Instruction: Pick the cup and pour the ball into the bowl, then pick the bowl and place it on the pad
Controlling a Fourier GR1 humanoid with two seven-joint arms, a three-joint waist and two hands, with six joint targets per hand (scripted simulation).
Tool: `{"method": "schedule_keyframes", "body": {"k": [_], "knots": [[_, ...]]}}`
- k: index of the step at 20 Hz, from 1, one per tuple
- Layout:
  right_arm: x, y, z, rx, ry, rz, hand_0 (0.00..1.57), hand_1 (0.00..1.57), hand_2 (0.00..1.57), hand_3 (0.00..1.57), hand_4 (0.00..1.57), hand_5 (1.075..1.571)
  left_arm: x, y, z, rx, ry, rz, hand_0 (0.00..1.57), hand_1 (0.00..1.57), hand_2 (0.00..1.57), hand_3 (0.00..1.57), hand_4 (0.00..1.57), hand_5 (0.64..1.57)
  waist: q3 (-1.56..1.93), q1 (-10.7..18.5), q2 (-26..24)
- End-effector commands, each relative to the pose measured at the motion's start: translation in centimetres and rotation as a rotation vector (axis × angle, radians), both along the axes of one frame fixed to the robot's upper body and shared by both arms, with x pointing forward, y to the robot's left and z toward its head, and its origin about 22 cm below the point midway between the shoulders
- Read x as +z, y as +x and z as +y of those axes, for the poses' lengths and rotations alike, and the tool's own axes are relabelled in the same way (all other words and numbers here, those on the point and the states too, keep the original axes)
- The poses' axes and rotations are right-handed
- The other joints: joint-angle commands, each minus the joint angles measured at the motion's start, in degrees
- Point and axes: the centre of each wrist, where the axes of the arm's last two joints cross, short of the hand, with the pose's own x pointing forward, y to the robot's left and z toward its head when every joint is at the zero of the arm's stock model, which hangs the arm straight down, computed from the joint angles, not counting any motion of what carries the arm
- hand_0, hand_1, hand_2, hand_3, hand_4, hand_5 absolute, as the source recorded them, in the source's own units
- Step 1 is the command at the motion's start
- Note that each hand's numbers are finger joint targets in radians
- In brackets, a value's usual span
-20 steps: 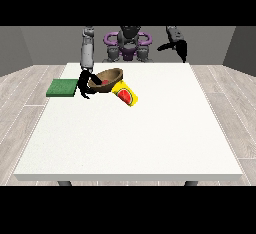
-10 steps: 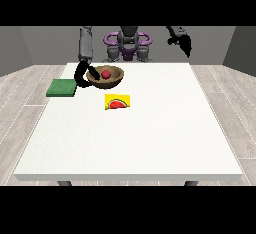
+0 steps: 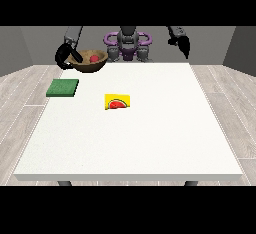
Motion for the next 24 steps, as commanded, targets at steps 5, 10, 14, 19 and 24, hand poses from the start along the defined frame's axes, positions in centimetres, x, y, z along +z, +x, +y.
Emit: {"method": "schedule_keyframes", "body": {"k": [5,10,14,19,24], "knots": [[3.0,-0.6,-4.2,-0.005,0.015,-0.037,1.57,1.57,1.57,0.73,0.78,1.571,-0.1,-0.4,2.0,0.026,-0.024,-0.054,0.0,0.0,0.0,0.0,1.1,1.448,0.07,-0.73,3.61],[4.3,-3.4,-11.8,-0.062,-0.058,-0.127,1.57,1.57,1.57,0.0,0.91,1.571,4.6,-0.5,9.9,0.035,-0.048,-0.146,0.0,0.0,0.0,0.0,1.31,1.525,0.09,2.06,7.34],[3.9,-3.4,-11.3,-0.074,-0.032,-0.196,1.57,1.57,1.57,0.0,0.86,1.57,9.9,-0.6,16.5,0.106,-0.047,-0.251,0.0,0.0,0.0,0.0,1.3,1.571,0.07,2.4,10.55],[5.4,-2.9,-11.7,-0.092,-0.031,-0.256,1.57,1.57,1.57,0.0,0.79,1.566,10.9,-3.6,22.5,0.094,-0.059,-0.311,0.0,0.0,0.0,0.0,1.25,1.569,0.03,3.66,14.86],[4.9,-2.9,-12.1,-0.12,-0.023,-0.264,1.57,1.57,1.57,0.0,0.69,1.567,12.6,-2.8,23.2,0.125,-0.064,-0.337,0.0,0.0,0.0,0.0,1.19,1.557,0.07,2.15,16.14]]}}
